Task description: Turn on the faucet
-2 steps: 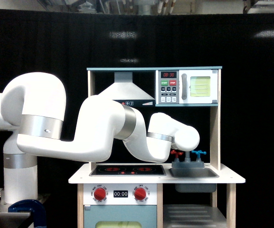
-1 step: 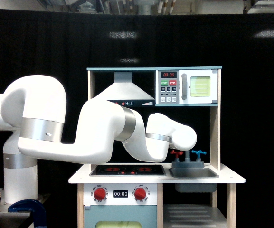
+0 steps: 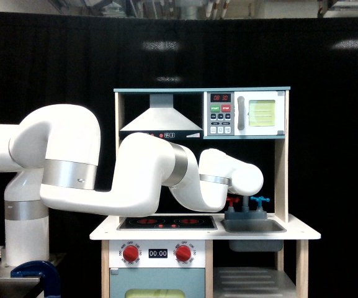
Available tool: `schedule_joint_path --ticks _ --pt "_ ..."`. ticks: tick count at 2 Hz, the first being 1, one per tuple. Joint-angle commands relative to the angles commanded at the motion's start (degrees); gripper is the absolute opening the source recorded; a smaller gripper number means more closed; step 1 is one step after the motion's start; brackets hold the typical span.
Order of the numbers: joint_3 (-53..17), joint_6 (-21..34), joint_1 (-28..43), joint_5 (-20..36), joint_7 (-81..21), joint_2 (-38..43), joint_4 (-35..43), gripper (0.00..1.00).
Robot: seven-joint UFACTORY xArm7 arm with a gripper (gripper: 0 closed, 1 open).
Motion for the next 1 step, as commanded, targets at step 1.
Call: schedule_joint_path --ticks 1 --pt "-0.15 4.05 0.91 -1.56 0.66 -1.34 5.19 1.0"
